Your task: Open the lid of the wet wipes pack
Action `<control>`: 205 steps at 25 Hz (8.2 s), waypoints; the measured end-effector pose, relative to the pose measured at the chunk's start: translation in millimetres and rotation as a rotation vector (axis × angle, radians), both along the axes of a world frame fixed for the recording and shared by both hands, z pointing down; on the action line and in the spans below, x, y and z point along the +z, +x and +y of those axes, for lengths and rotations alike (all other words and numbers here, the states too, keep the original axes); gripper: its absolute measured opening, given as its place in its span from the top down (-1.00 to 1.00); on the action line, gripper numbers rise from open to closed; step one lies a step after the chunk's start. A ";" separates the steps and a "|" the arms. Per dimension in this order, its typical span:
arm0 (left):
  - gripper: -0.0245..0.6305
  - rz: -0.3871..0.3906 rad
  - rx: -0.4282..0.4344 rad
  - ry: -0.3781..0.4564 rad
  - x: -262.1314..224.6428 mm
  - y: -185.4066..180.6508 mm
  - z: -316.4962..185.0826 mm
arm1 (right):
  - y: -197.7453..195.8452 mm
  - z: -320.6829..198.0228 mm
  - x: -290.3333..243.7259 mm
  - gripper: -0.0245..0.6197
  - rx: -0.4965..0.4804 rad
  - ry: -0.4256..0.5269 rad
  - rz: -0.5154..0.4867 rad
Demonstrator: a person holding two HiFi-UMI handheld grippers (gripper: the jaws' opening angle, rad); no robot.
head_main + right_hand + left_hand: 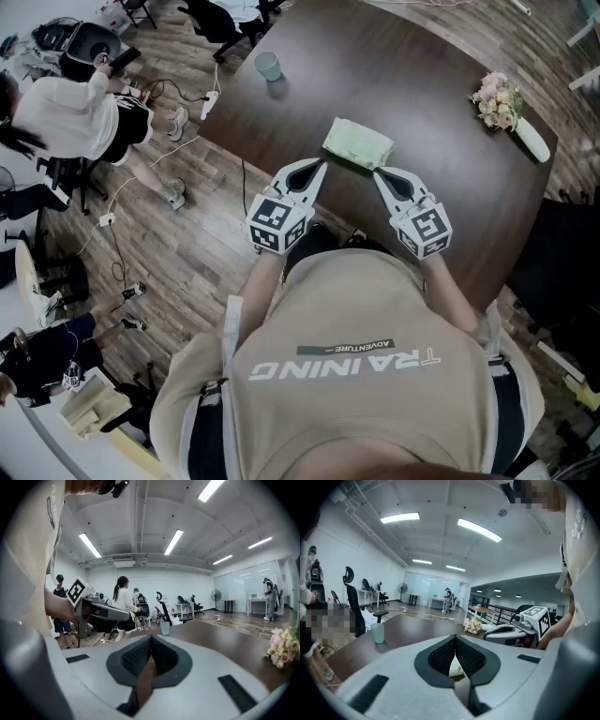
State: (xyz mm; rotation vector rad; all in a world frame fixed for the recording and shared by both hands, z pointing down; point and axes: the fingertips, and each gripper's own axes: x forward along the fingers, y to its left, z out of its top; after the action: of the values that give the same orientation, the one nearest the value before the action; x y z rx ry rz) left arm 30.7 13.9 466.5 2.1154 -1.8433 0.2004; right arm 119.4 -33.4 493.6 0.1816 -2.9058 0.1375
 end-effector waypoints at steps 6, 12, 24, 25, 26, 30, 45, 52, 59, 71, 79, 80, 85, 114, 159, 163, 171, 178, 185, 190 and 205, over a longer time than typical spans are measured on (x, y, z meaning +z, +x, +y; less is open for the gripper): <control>0.90 0.030 -0.002 -0.026 14.5 15.3 -5.5 | 11.8 -9.4 1.8 0.88 0.007 -0.074 -0.025; 0.90 0.014 0.007 -0.038 10.9 22.3 -15.8 | 24.2 -14.3 8.5 0.88 -0.015 -0.100 -0.029; 0.90 0.024 0.073 -0.059 9.4 7.2 -30.9 | 15.5 -14.9 20.1 0.88 0.012 -0.128 -0.007; 0.90 0.027 0.082 -0.053 8.9 3.3 -35.0 | 12.6 -16.5 19.5 0.88 0.023 -0.138 -0.017; 0.90 0.030 0.093 -0.050 9.0 -0.7 -39.1 | 9.7 -18.5 18.9 0.88 0.039 -0.156 -0.030; 0.90 0.049 0.172 -0.050 14.9 -13.1 -56.0 | -0.1 -31.7 18.0 0.88 0.147 -0.196 -0.059; 0.90 0.088 0.580 -0.088 29.2 -56.7 -96.1 | -54.7 -60.2 11.0 0.87 0.527 -0.145 0.048; 0.90 0.084 0.703 -0.109 46.8 -65.7 -98.2 | -61.8 -56.1 24.2 0.87 0.640 -0.139 0.089; 0.90 0.089 0.753 -0.092 42.0 -54.2 -97.7 | -52.1 -55.0 26.7 0.87 0.673 -0.116 0.125; 0.90 0.075 0.731 -0.093 38.0 -45.3 -85.6 | -54.8 -53.0 17.2 0.87 0.606 -0.059 0.147; 0.90 0.041 0.700 -0.143 53.8 -41.1 -97.0 | -49.9 -58.8 35.4 0.87 0.544 -0.092 0.183; 0.90 0.039 0.698 -0.154 57.5 -40.6 -98.7 | -49.6 -59.7 38.1 0.87 0.536 -0.096 0.188; 0.90 0.027 0.692 -0.218 82.0 -40.5 -106.1 | -47.2 -64.7 58.2 0.87 0.510 -0.110 0.246; 0.90 -0.111 0.761 -0.494 212.5 -43.7 -110.2 | -69.4 -65.1 128.2 0.87 0.315 0.003 0.583; 0.90 -0.194 0.852 -0.482 215.1 -37.4 -107.1 | -85.1 -49.6 172.4 0.61 0.098 0.306 0.999; 0.90 -0.193 0.850 -0.485 215.0 -39.7 -107.7 | -86.6 -49.7 170.4 0.63 0.086 0.291 0.994; 0.90 -0.208 0.863 -0.484 214.6 -41.0 -108.4 | -88.7 -49.2 166.6 0.70 0.065 0.260 0.995; 0.90 -0.234 0.866 -0.480 216.8 -41.6 -109.0 | -87.6 -55.6 149.6 0.77 0.083 0.174 0.930; 0.90 -0.223 0.854 -0.482 216.4 -38.6 -110.9 | -85.3 -63.7 135.9 0.79 0.079 0.204 0.919; 0.90 -0.204 0.850 -0.485 217.9 -38.1 -108.7 | -86.0 -71.1 126.7 0.81 0.094 0.218 0.895; 0.90 -0.212 0.847 -0.531 217.1 -40.2 -109.5 | -94.3 -105.5 111.4 0.82 0.094 0.233 0.845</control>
State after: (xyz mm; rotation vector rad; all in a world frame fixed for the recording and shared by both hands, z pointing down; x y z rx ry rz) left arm -9.5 -95.7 683.5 2.3584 -0.7176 1.0069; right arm 25.0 -138.9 605.0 0.3220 -2.0616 -0.2162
